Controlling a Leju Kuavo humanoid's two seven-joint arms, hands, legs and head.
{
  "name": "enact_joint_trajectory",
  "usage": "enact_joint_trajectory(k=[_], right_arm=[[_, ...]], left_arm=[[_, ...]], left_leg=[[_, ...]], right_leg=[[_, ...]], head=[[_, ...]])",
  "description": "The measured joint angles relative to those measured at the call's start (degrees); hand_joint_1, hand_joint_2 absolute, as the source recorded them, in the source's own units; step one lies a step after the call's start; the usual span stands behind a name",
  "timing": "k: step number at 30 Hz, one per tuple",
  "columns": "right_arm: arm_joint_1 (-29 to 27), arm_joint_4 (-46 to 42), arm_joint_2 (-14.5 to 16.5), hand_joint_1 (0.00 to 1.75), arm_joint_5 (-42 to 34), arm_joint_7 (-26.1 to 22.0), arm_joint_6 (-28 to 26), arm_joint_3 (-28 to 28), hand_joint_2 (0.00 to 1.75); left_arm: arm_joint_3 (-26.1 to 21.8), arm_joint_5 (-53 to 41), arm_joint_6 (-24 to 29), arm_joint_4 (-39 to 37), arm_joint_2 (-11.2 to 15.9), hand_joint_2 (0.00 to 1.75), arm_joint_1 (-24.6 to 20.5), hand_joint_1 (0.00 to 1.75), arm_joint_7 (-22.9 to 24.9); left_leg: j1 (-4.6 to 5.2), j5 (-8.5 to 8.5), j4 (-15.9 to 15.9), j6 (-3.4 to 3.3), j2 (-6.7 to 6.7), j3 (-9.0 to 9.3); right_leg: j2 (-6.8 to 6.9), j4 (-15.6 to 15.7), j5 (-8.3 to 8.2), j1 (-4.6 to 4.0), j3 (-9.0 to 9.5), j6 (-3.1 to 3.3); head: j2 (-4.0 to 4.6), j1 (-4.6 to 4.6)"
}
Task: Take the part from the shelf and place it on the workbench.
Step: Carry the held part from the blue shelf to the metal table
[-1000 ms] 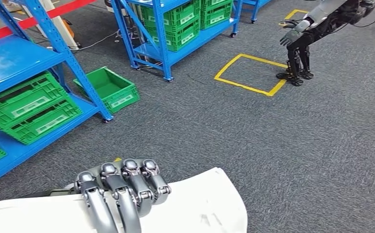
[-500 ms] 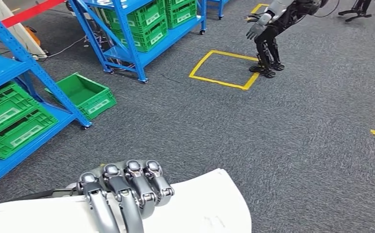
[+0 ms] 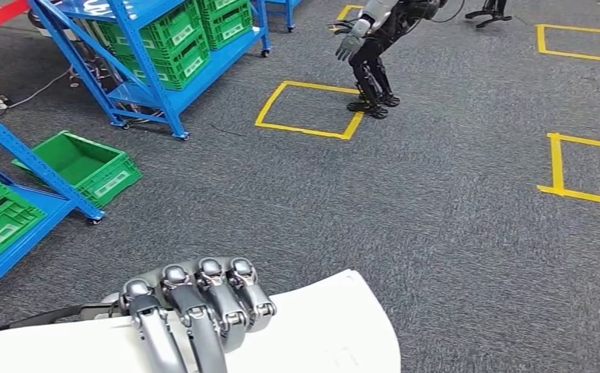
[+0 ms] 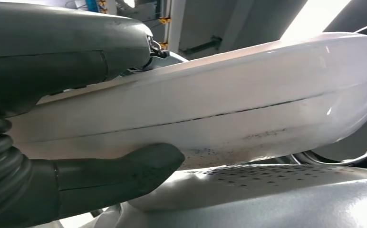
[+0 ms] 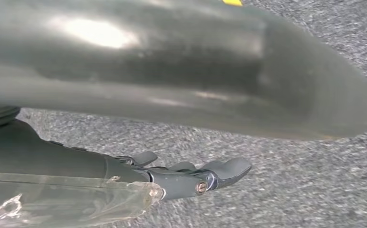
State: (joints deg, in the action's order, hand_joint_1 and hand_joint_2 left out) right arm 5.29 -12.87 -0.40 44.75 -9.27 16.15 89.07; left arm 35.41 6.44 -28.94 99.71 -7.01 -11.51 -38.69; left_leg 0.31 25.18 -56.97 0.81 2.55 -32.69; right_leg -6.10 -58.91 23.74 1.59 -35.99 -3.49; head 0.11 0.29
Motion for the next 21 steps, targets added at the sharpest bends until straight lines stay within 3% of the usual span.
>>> enact_joint_trajectory(k=[2,4,6,7,9,11,12,13,15,17,19,21], right_arm=[[-0.06,0.01,0.11,0.00,-0.14,-0.19,0.05,0.00,0.00],[0.23,0.02,0.16,0.00,-0.34,-0.39,-0.12,-0.01,0.00],[0.38,0.02,0.16,0.00,-0.57,-0.54,-0.47,-0.01,0.00],[0.35,0.02,0.16,0.00,-0.73,-0.60,-0.67,-0.01,0.00],[0.26,0.00,0.13,0.00,-1.08,-0.70,-1.21,0.00,0.00],[0.39,-0.03,0.08,0.00,-1.32,-0.79,-1.75,0.00,0.00],[0.48,-0.04,0.06,0.00,-1.36,-0.79,-2.04,0.00,0.00],[0.55,-0.04,0.06,0.00,-1.33,-0.78,-2.28,-0.01,0.00],[0.54,-0.05,0.08,0.00,-1.22,-0.74,-2.59,-0.01,0.00],[0.55,-0.05,0.07,0.00,-1.09,-0.59,-2.65,-0.02,0.00],[0.63,-0.05,0.06,0.00,-0.95,-0.41,-2.74,-0.03,0.00],[0.63,-0.05,0.05,0.00,-0.81,-0.09,-2.90,-0.05,0.00]], left_arm=[[0.04,-0.44,0.40,-0.03,-0.11,1.75,-0.08,1.75,0.00],[0.10,-1.00,1.12,-0.12,-0.10,1.75,-0.11,1.75,0.00],[0.16,-1.31,1.96,-0.25,0.01,1.75,-0.08,1.75,0.01],[0.21,-1.33,2.36,-0.30,0.06,1.75,-0.08,1.75,0.03],[0.27,-1.15,3.02,-0.32,0.10,1.75,-0.08,1.75,0.13],[0.32,-0.82,3.61,-0.32,0.11,1.75,-0.10,1.75,0.28],[0.36,-0.72,3.96,-0.33,0.12,1.75,-0.11,1.75,0.36],[0.40,-0.69,4.28,-0.33,0.13,1.75,-0.12,1.75,0.42],[0.56,-0.74,4.79,-0.34,0.14,1.75,-0.16,1.75,0.49],[0.83,-0.80,4.93,-0.34,0.18,1.75,-0.29,1.75,0.50],[1.02,-1.05,4.99,-0.34,0.39,1.75,-0.39,1.75,0.46],[1.17,-1.27,5.03,-0.34,0.76,1.75,-0.40,1.75,0.34]], left_leg=[[-0.10,-0.32,0.35,-0.67,-1.02,0.06],[0.00,-0.35,0.43,-1.10,-2.23,0.06],[0.19,-0.29,0.40,-1.30,-3.53,0.05],[0.24,-0.26,0.37,-1.31,-4.11,0.05],[0.28,-0.15,0.32,-1.21,-5.13,0.13],[0.52,0.11,0.12,-0.77,-6.00,0.28],[0.67,0.21,0.03,-0.49,-6.37,0.35],[0.81,0.25,-0.01,-0.21,-6.72,0.40],[0.81,0.28,0.06,0.28,-7.42,0.42],[0.63,1.54,-1.29,1.00,-6.40,-0.12],[0.35,5.00,-7.15,1.70,-4.25,-2.75],[0.15,8.16,-14.79,2.01,-3.42,-6.53]], right_leg=[[2.20,-2.17,1.60,-0.17,-1.19,-0.40],[4.75,-9.01,5.57,-0.39,-4.22,-0.53],[5.37,-15.56,8.36,-0.40,-7.01,-0.67],[5.49,-16.13,8.22,-0.40,-7.07,-0.71],[6.09,-11.01,5.44,-0.40,-3.97,-0.72],[8.01,-3.34,2.61,-0.46,0.27,-0.53],[8.61,-1.09,1.86,-0.50,1.48,-0.32],[8.83,-0.21,1.62,-0.57,1.86,-0.06],[7.72,-0.25,1.31,-0.55,1.62,0.61],[6.74,-0.12,1.02,-0.33,1.47,1.26],[5.74,-0.04,0.81,-0.11,1.30,1.68],[4.63,-0.05,0.69,-0.04,1.07,1.84]], head=[[0.00,-0.23],[0.00,-0.48],[0.00,-0.52],[0.00,-0.52],[0.00,-0.52],[0.00,-0.50],[0.00,-0.45],[0.00,-0.41],[0.00,-0.37],[0.00,-0.33],[0.00,-0.22],[0.00,-0.15]])
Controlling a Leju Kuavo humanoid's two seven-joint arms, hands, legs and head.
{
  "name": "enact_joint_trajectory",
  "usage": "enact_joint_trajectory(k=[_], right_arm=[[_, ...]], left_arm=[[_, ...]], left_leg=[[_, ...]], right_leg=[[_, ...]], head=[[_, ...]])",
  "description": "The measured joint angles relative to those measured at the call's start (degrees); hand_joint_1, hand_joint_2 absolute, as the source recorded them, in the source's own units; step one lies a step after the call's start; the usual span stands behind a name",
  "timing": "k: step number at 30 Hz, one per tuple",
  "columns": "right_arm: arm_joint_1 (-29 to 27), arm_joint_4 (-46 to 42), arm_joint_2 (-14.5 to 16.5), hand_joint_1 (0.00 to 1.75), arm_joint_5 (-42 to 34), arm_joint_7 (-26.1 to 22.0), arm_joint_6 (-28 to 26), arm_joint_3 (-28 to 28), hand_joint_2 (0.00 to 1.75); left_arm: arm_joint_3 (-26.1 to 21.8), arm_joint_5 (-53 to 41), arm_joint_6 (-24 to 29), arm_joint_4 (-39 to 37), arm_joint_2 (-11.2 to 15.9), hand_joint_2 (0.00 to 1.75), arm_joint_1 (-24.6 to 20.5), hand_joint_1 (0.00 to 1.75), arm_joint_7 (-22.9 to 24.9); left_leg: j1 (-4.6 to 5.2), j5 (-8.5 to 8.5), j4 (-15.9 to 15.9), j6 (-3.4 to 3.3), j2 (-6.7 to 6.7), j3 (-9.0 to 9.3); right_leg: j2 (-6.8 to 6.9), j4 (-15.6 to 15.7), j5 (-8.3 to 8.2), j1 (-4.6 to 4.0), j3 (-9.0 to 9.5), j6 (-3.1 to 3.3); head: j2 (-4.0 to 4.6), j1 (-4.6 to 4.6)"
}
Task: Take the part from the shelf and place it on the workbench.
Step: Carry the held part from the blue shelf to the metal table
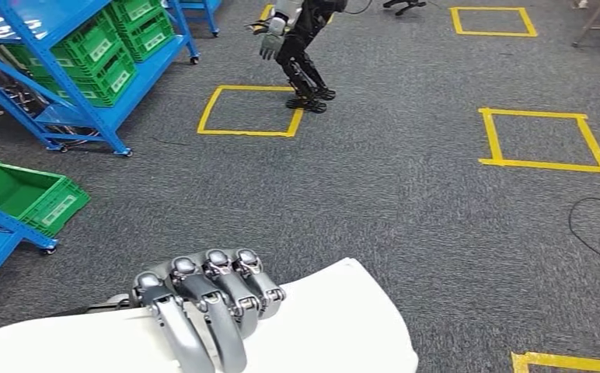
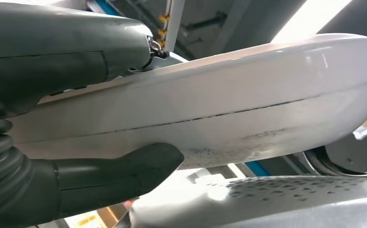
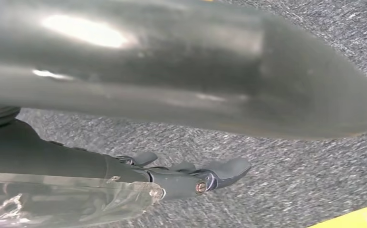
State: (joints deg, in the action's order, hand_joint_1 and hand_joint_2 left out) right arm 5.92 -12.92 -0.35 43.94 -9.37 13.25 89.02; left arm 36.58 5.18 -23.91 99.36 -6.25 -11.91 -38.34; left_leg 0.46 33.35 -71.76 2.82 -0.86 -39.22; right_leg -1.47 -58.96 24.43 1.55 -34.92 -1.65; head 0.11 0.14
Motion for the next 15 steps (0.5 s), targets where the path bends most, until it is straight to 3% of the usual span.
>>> enact_joint_trajectory(k=[1,2,4,6,8,10,12,14,15], right_arm=[[-0.04,0.00,0.00,0.00,0.11,0.23,-0.11,-0.02,0.00],[-0.08,0.00,0.00,0.00,0.25,0.50,-0.27,-0.07,0.00],[-0.06,0.01,0.00,0.00,0.76,1.20,-0.91,-0.28,0.00],[0.01,0.01,0.00,0.00,1.65,2.03,-2.01,-0.75,0.00],[-0.20,0.01,0.00,0.00,2.72,2.91,-3.33,-1.40,0.00],[-0.69,0.02,0.01,0.00,3.58,3.79,-4.45,-2.05,0.00],[-0.91,0.02,0.01,0.00,4.01,4.41,-5.16,-2.58,0.00],[-0.77,0.02,0.02,0.00,4.09,4.87,-5.51,-3.04,0.00],[-0.71,0.03,0.04,0.00,4.08,5.08,-5.60,-3.24,0.00]], left_arm=[[0.08,-0.02,0.00,0.00,0.16,1.75,0.00,1.75,-0.08],[0.14,-0.02,0.01,0.00,0.28,1.75,0.00,1.75,-0.16],[0.19,-0.08,0.04,0.02,0.39,1.75,-0.01,1.75,-0.26],[0.21,-0.27,0.06,0.10,0.44,1.75,0.00,1.75,-0.29],[0.23,-0.48,0.17,0.15,0.48,1.75,0.01,1.75,-0.30],[0.26,-0.55,0.35,0.15,0.46,1.75,0.02,1.75,-0.30],[0.32,-0.51,0.47,0.15,0.35,1.75,0.04,1.75,-0.30],[0.37,-0.44,0.63,0.14,0.30,1.75,0.20,1.75,-0.30],[0.39,-0.39,0.78,0.13,0.32,1.75,0.33,1.75,-0.30]], left_leg=[[-0.06,0.27,-1.98,0.05,0.06,-1.08],[-0.12,-0.62,-1.78,0.02,0.12,-1.10],[-0.33,-4.50,4.08,-0.10,0.87,1.75],[-0.74,-7.21,11.48,-0.26,3.35,5.40],[-0.84,-7.54,14.45,-0.66,4.87,6.66],[-0.76,-7.81,14.75,-1.45,4.02,6.61],[-0.83,-8.14,15.11,-2.27,2.84,6.69],[-0.65,-8.16,15.23,-2.76,1.53,6.69],[-0.47,-8.13,15.21,-2.89,0.83,6.68]], right_leg=[[-0.57,0.00,-0.05,0.03,-0.07,-0.01],[-1.20,0.00,-0.12,0.09,-0.09,-0.08],[-2.48,0.00,-0.27,0.27,-0.08,-0.39],[-3.65,-0.16,-0.40,0.29,-0.34,-1.02],[-4.56,0.04,-0.72,0.39,-0.76,-1.93],[-5.03,0.59,-1.11,0.65,-1.10,-2.79],[-3.07,-1.36,0.31,0.41,-2.23,-3.18],[-0.27,-8.01,4.11,0.05,-5.14,-3.15],[0.37,-11.92,5.93,-0.01,-6.81,-3.13]], head=[[0.00,0.01],[0.00,0.01],[0.00,0.02],[-0.01,0.10],[-0.01,0.16],[0.00,0.15],[0.00,-0.21],[0.00,-0.62],[0.00,-0.67]])
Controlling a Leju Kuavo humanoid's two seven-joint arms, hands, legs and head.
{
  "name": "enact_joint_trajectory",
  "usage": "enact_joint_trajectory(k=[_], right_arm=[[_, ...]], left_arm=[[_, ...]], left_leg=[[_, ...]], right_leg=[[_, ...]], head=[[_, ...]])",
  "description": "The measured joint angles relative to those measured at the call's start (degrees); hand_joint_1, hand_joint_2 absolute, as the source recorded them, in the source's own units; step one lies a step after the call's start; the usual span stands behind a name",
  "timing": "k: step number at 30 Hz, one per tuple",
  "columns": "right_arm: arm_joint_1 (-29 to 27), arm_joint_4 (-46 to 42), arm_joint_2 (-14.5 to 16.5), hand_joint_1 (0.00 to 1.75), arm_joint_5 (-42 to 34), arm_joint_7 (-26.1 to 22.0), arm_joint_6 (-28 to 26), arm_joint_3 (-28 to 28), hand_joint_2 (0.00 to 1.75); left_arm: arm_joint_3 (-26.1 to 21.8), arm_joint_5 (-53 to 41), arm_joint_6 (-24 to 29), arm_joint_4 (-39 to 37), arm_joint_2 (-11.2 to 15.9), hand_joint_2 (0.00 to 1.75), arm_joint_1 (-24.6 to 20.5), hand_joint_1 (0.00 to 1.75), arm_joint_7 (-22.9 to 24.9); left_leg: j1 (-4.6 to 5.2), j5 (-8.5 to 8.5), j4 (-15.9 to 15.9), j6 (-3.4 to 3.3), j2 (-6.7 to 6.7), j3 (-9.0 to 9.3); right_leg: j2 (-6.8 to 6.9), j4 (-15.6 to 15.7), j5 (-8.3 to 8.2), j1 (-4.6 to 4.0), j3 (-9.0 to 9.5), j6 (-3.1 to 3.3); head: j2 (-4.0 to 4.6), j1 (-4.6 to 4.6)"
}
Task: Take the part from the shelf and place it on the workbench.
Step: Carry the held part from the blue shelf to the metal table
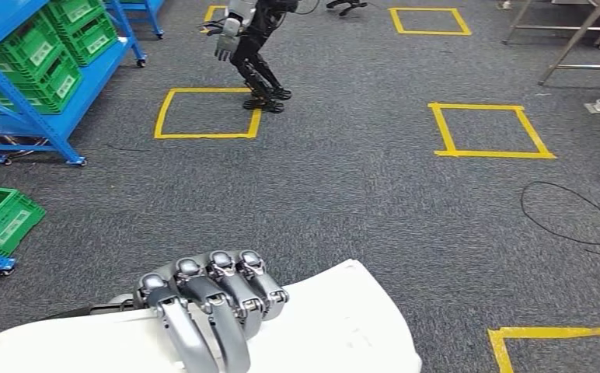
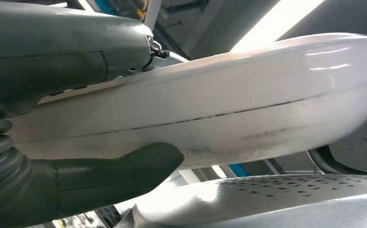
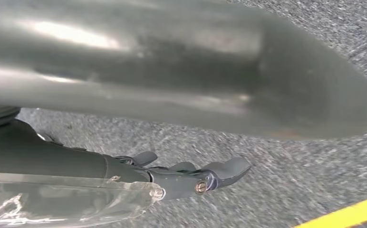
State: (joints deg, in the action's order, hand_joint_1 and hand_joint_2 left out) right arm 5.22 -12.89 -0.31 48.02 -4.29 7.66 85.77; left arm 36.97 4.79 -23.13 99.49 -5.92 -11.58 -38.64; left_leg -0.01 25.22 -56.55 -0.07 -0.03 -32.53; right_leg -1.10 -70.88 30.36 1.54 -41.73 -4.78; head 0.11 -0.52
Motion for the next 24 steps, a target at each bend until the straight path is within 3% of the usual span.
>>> enact_joint_trajectory(k=[1,2,3,5,7,10,11,13,15,16,17,18,19,21,23,24], right_arm=[[-0.02,0.01,0.02,0.00,-0.05,0.14,-0.03,-0.18,0.00],[-0.09,0.01,0.04,0.00,-0.17,0.23,-0.07,-0.30,0.00],[-0.17,0.01,0.05,0.00,-0.35,0.24,-0.09,-0.35,0.00],[-0.19,-0.01,0.05,0.00,-0.81,0.08,-0.08,-0.38,0.00],[-0.01,0.00,0.06,0.00,-1.09,-0.19,0.02,-0.42,0.00],[-0.06,-0.01,0.07,0.00,-0.39,-0.35,0.09,-0.71,0.00],[-0.16,-0.01,0.07,0.00,0.03,-0.31,0.06,-0.94,0.00],[-0.21,-0.01,0.07,0.00,0.61,-0.13,0.01,-1.50,0.00],[-0.10,0.00,0.07,0.00,0.96,0.07,0.05,-2.00,0.00],[-0.10,0.00,0.07,0.00,1.19,0.15,0.09,-2.24,0.00],[-0.15,0.00,0.07,0.00,1.43,0.21,0.15,-2.49,0.00],[-0.21,-0.01,0.07,0.00,1.63,0.23,0.24,-2.75,0.00],[-0.23,0.00,0.07,0.00,1.77,0.19,0.34,-3.02,0.00],[-0.14,0.00,0.06,0.00,1.76,-0.02,0.60,-3.44,0.00],[-0.06,-0.01,0.05,0.00,1.25,-0.40,1.08,-3.69,0.00],[-0.14,-0.01,0.05,0.00,0.85,-0.59,1.37,-3.75,0.00]], left_arm=[[0.02,0.10,0.21,-0.02,0.02,1.75,0.14,1.75,0.01],[0.05,0.26,0.46,-0.03,0.02,1.75,0.27,1.75,0.02],[0.08,0.47,0.75,-0.04,0.02,1.75,0.38,1.75,0.05],[0.19,0.85,1.31,-0.04,-0.02,1.75,0.51,1.75,0.16],[0.29,1.01,1.72,-0.04,-0.07,1.75,0.59,1.75,0.28],[0.42,1.07,2.48,-0.04,-0.12,1.75,0.69,1.75,0.39],[0.51,1.04,2.73,-0.04,-0.14,1.75,0.69,1.75,0.38],[0.77,0.98,2.87,-0.05,-0.10,1.75,0.66,1.75,0.39],[1.11,0.95,2.46,-0.09,0.18,1.75,0.65,1.75,0.41],[1.31,0.93,2.12,-0.12,0.35,1.75,0.63,1.75,0.42],[1.50,0.91,1.74,-0.15,0.51,1.75,0.58,1.75,0.41],[1.68,0.90,1.42,-0.17,0.63,1.75,0.52,1.75,0.40],[1.84,0.91,1.09,-0.19,0.72,1.75,0.40,1.75,0.38],[2.12,0.95,0.52,-0.19,0.85,1.75,0.11,1.75,0.30],[2.33,1.03,-0.03,-0.22,0.93,1.75,-0.10,1.75,0.22],[2.42,1.07,-0.27,-0.24,0.95,1.75,-0.15,1.75,0.19]], left_leg=[[0.16,0.04,-0.02,-0.10,-0.66,0.00],[0.28,0.07,-0.04,-0.16,-1.26,0.01],[0.35,0.11,-0.05,-0.19,-1.81,0.06],[0.49,0.27,-0.13,0.00,-2.79,0.25],[0.80,0.46,-0.30,0.46,-3.54,0.39],[0.89,0.51,-0.25,1.25,-4.34,0.44],[0.81,0.91,-0.58,1.61,-3.97,0.30],[0.59,3.41,-4.13,2.38,-2.35,-1.25],[0.35,7.21,-11.66,2.84,-1.03,-4.81],[0.25,8.41,-15.01,2.96,-0.84,-6.50],[0.16,8.50,-16.63,3.02,-0.77,-7.37],[0.07,7.43,-16.09,3.03,-0.72,-7.16],[-0.05,5.46,-13.41,3.03,-0.48,-5.84],[-0.47,1.72,-5.62,3.01,1.55,-1.92],[-0.70,0.73,-1.07,2.69,3.41,0.18],[-0.63,0.96,-0.52,2.34,3.48,0.33]], right_leg=[[0.28,-2.75,1.00,-0.05,-1.07,0.04],[0.44,-3.54,0.97,-0.10,-1.17,0.11],[0.62,-1.96,-0.08,-0.18,-0.05,0.21],[2.04,5.71,-3.24,-0.47,4.44,0.54],[3.26,11.24,-5.04,-0.75,7.54,1.18],[2.38,12.03,-5.44,-0.85,7.67,2.25],[1.96,12.11,-5.57,-0.74,7.62,2.57],[1.09,12.28,-5.84,-0.39,7.55,3.17],[0.13,12.28,-5.92,-0.28,7.32,3.43],[-0.41,12.28,-5.96,-0.24,7.21,3.46],[-0.97,12.27,-6.02,-0.19,7.13,3.43],[-1.60,12.27,-6.09,-0.11,7.09,3.34],[-2.25,12.26,-6.17,-0.01,7.09,3.18],[-3.55,12.15,-6.31,0.12,6.93,2.62],[-4.54,12.12,-6.55,0.18,6.43,1.81],[-4.95,12.24,-6.72,0.24,6.21,1.38]], head=[[0.00,0.01],[0.00,0.01],[0.00,0.01],[0.00,-0.02],[0.00,0.05],[0.00,0.11],[0.00,0.12],[0.00,0.21],[0.00,0.31],[0.00,0.34],[0.00,0.34],[0.00,0.34],[0.00,0.34],[0.00,0.39],[-0.01,0.45],[-0.01,0.47]])
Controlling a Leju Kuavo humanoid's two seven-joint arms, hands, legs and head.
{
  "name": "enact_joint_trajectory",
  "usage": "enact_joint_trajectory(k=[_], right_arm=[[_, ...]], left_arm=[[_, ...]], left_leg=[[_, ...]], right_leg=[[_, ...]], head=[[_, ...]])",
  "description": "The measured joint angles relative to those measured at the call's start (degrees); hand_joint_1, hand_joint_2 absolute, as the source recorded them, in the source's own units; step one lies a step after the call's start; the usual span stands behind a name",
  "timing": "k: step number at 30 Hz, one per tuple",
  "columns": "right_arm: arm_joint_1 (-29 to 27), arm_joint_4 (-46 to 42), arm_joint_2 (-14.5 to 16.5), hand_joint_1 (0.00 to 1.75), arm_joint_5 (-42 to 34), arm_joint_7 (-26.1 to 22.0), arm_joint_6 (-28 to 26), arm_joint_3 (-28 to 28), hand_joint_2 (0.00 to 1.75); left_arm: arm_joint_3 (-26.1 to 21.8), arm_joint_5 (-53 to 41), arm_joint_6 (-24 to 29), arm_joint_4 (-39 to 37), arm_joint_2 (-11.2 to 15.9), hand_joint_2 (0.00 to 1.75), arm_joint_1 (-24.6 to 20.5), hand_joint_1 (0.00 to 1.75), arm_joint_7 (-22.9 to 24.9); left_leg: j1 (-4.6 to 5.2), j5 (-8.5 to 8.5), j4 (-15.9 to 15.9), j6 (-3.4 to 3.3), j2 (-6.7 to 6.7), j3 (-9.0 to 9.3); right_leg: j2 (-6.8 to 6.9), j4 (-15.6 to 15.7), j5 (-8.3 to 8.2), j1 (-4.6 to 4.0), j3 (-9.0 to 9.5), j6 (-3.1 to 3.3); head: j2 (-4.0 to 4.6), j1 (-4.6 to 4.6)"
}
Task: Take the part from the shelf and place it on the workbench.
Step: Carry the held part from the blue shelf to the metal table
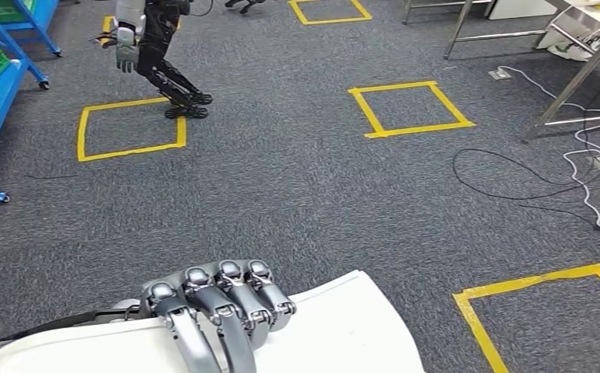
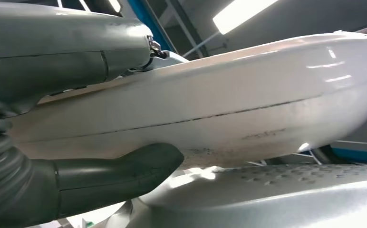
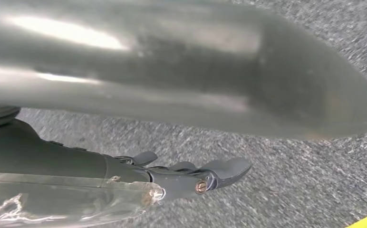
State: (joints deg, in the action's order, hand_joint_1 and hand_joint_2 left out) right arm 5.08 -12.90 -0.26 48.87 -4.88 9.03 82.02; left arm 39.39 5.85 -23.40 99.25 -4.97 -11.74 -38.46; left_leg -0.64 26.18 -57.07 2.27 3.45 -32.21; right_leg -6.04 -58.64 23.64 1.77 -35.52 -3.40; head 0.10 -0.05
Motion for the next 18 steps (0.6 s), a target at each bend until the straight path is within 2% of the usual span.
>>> enact_joint_trajectory(k=[1,2,3,4,5,7,8,9,10,11,13,14,15,17,18], right_arm=[[-0.15,0.01,0.00,0.00,-0.53,-0.18,0.39,-0.01,0.00],[-0.31,0.02,0.01,0.00,-1.11,-0.33,0.78,0.00,0.00],[-0.39,0.03,0.02,0.00,-1.71,-0.48,1.18,0.02,0.00],[-0.35,0.04,0.03,0.00,-2.30,-0.63,1.57,0.05,0.00],[-0.24,0.04,0.04,0.00,-2.77,-0.75,1.87,0.08,0.00],[-0.01,0.06,0.05,0.00,-3.24,-0.86,2.18,0.12,0.00],[0.00,0.07,0.06,0.00,-3.31,-0.86,2.25,0.13,0.00],[-0.03,0.08,0.07,0.00,-3.36,-0.87,2.27,0.15,0.00],[-0.07,0.08,0.07,0.00,-3.44,-0.87,2.32,0.18,0.00],[-0.07,0.08,0.07,0.00,-3.65,-0.89,2.52,0.22,0.00],[0.14,0.08,0.09,0.00,-4.26,-0.91,3.32,0.34,0.00],[0.26,0.09,0.12,0.00,-4.59,-0.89,3.79,0.40,0.00],[0.35,0.10,0.16,0.00,-4.87,-0.85,4.18,0.45,0.00],[0.37,0.11,0.22,0.00,-5.64,-0.78,4.77,0.60,0.00],[0.37,0.11,0.23,0.00,-6.18,-0.80,5.03,0.76,0.00]], left_arm=[[0.08,0.04,-0.23,-0.03,0.00,1.75,-0.04,1.75,-0.02],[0.15,0.08,-0.41,-0.05,-0.03,1.75,-0.08,1.75,-0.05],[0.19,0.13,-0.55,-0.07,-0.09,1.75,-0.13,1.75,-0.08],[0.21,0.21,-0.65,-0.09,-0.14,1.75,-0.16,1.75,-0.10],[0.21,0.30,-0.73,-0.12,-0.16,1.75,-0.19,1.75,-0.11],[0.21,0.44,-0.83,-0.20,-0.11,1.75,-0.16,1.75,-0.12],[0.21,0.48,-0.86,-0.26,-0.08,1.75,-0.15,1.75,-0.12],[0.21,0.49,-0.87,-0.31,-0.06,1.75,-0.14,1.75,-0.12],[0.21,0.50,-0.87,-0.34,-0.07,1.75,-0.14,1.75,-0.13],[0.21,0.43,-0.87,-0.36,-0.08,1.75,-0.14,1.75,-0.13],[0.21,0.10,-0.85,-0.37,-0.11,1.75,-0.14,1.75,-0.15],[0.22,-0.07,-0.85,-0.37,-0.12,1.75,-0.15,1.75,-0.15],[0.22,-0.18,-0.85,-0.37,-0.12,1.75,-0.15,1.75,-0.16],[0.24,-0.28,-0.86,-0.38,-0.17,1.75,-0.15,1.75,-0.16],[0.24,-0.41,-0.85,-0.38,-0.21,1.75,-0.16,1.75,-0.17]], left_leg=[[0.03,-0.03,0.11,-0.42,-0.37,-0.06],[0.03,-0.13,0.23,-0.82,-0.83,-0.04],[0.01,-0.23,0.33,-1.24,-1.34,0.01],[0.01,-0.30,0.44,-1.61,-1.93,0.05],[0.12,-0.28,0.45,-1.86,-2.52,0.07],[0.43,-0.15,0.42,-2.20,-3.74,0.09],[0.55,-0.09,0.40,-2.28,-4.34,0.13],[0.63,-0.01,0.37,-2.31,-4.90,0.21],[0.66,0.08,0.35,-2.27,-5.42,0.34],[0.68,0.23,0.33,-2.14,-5.90,0.54],[1.03,0.57,0.22,-1.66,-6.73,0.86],[1.22,0.68,0.16,-1.43,-7.10,0.94],[1.38,0.71,0.16,-1.22,-7.43,0.97],[1.32,0.81,0.26,-0.81,-8.05,1.05],[1.21,1.28,-0.10,-0.48,-7.58,0.95]], right_leg=[[-0.36,0.24,-0.20,0.14,-0.19,-0.39],[-0.02,0.23,-0.17,0.17,-0.34,-0.69],[0.94,-0.46,0.31,0.10,-0.75,-0.89],[2.26,-2.25,1.38,-0.04,-1.65,-0.99],[3.78,-5.30,3.04,-0.20,-3.03,-1.01],[5.14,-12.75,6.36,-0.33,-6.46,-1.01],[5.32,-15.05,6.97,-0.34,-7.43,-0.99],[5.44,-15.16,6.47,-0.36,-7.30,-0.95],[5.67,-13.06,5.05,-0.37,-6.05,-0.89],[6.32,-9.29,3.18,-0.39,-3.91,-0.82],[8.17,-2.70,1.04,-0.70,-0.28,-0.44],[8.69,-1.12,0.76,-0.81,0.51,-0.15],[8.63,-0.83,0.94,-0.96,0.54,0.20],[7.53,-0.79,0.79,-0.90,0.28,0.88],[7.03,-0.74,0.73,-0.81,0.25,1.21]], head=[[-0.01,-0.01],[-0.01,-0.01],[-0.01,-0.15],[-0.01,-0.32],[-0.01,-0.50],[0.00,-0.69],[0.01,-0.68],[0.00,-0.68],[-0.01,-0.67],[-0.01,-0.68],[-0.01,-0.68],[0.00,-0.65],[0.01,-0.64],[0.00,-0.61],[0.00,-0.61]])
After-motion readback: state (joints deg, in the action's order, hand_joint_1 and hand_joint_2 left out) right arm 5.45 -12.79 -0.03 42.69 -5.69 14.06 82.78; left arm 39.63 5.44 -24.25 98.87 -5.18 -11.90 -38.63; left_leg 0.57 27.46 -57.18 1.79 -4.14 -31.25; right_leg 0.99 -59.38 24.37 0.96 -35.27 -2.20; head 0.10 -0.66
